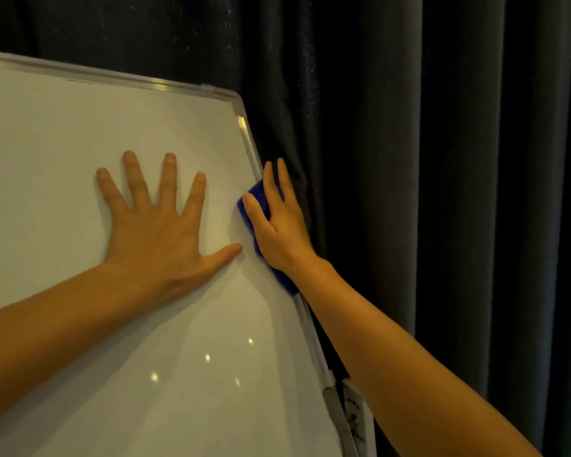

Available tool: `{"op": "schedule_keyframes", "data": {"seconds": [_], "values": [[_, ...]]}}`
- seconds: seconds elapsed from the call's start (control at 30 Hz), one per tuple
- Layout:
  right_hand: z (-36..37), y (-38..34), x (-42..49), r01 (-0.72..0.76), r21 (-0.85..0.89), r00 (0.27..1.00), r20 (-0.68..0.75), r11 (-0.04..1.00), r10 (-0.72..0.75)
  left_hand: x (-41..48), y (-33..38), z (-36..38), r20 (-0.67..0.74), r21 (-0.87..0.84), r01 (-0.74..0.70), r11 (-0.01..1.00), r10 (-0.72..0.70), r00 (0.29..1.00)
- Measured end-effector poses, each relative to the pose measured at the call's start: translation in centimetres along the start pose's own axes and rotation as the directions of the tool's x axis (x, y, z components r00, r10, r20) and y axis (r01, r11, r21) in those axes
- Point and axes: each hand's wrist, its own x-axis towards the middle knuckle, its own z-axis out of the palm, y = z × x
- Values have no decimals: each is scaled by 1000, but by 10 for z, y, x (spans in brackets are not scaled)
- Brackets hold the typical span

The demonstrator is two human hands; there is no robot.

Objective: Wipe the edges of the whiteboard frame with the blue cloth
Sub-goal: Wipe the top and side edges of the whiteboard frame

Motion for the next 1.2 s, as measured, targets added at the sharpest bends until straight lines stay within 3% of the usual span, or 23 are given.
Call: {"op": "schedule_keyframes", "data": {"seconds": [0.13, 0.33, 0.47, 0.6, 0.83, 0.9, 0.97, 1.07, 1.2], "values": [[9, 5, -54, 75, -219, 997, 19, 973, -73, 0, -4, -2, 7, -23, -7, 1000, 7, 1000], [0, 18, -165, -34, -365, 986, 142, 930, 92, -14, 3, -2, 6, -20, -100, 995, 100, 995], [7, 1, -169, -187, -369, 971, 71, 910, 228, -29, 27, -5, 38, -32, -217, 976, 218, 975], [20, -4, -201, -239, -363, 971, -62, 901, 232, -41, 37, 0, 34, -28, -318, 948, 319, 947], [32, -1, -313, -491, -376, 871, -231, 786, 434, -90, 69, -3, 90, -59, -579, 813, 583, 808], [29, 1, -343, -596, -319, 801, -303, 737, 517, -104, 78, -10, 109, -69, -616, 785, 620, 777], [28, 7, -379, -721, -213, 682, -386, 659, 622, -120, 85, -17, 133, -79, -668, 740, 672, 729], [27, 19, -437, -880, 6, 414, -480, 475, 773, -154, 96, -21, 157, -86, -751, 654, 753, 638], [15, 44, -478, -971, 164, 90, -427, 174, 900, -204, 106, -18, 192, -80, -822, 564, 818, 543]]}}
